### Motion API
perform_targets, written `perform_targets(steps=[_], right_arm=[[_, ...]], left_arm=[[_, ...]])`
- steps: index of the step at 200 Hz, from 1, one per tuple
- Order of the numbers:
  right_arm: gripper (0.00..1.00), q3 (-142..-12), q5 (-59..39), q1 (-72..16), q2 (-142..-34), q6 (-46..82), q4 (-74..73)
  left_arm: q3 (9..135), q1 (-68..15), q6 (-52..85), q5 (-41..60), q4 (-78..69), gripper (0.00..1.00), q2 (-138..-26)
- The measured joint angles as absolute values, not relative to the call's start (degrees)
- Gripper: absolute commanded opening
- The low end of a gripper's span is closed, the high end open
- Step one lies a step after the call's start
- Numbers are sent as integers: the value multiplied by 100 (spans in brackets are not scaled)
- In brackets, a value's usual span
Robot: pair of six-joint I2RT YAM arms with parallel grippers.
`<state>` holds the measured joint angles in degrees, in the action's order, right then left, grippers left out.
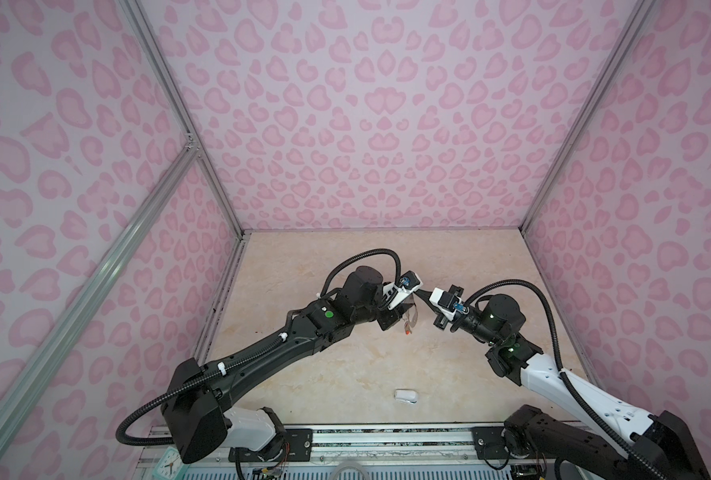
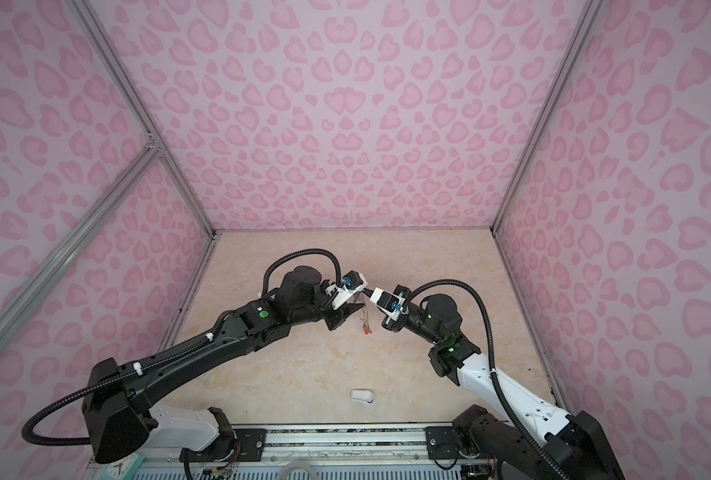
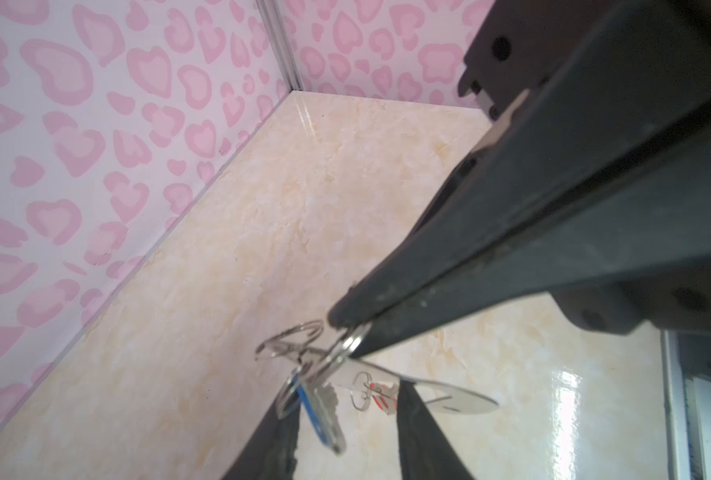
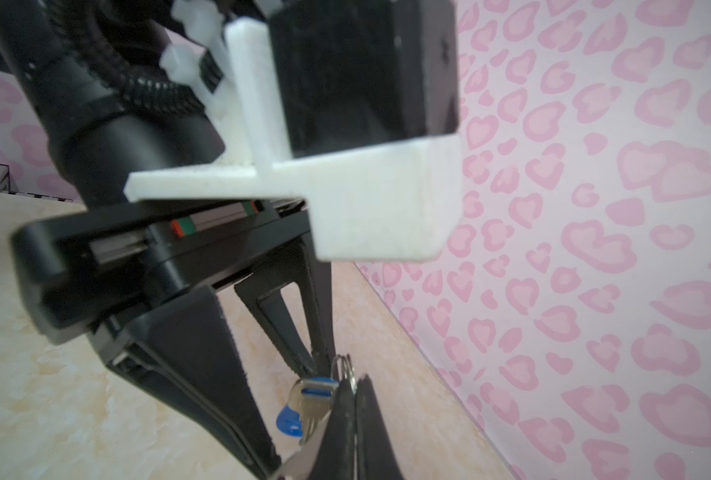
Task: Put the keys on the keyring
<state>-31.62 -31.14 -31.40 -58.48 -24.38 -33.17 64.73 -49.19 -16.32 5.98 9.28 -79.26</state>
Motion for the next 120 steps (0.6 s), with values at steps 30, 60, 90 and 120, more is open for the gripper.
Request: perform_targets(steps=[30,60,90,120], right_arm=[[0,-3188,-3109,-3140,-5878,-2414,-3312],[0,-3221,-3070,-3140,-5913,-2351,-3312],[0,-3247,-2969,-3140,-5935,-2298,-3312],[0,-3249,-2851,-3140,-5946,-2202,-3315]], left_arm=[[6473,-4921,-1533,388,836,25,-7931],[6473,-4952,-1533,322,751,9,-7931],[6473,-4958,-1557,318,727,3,-7931],[6473,-4974,-1573,344,705,3,-7983]])
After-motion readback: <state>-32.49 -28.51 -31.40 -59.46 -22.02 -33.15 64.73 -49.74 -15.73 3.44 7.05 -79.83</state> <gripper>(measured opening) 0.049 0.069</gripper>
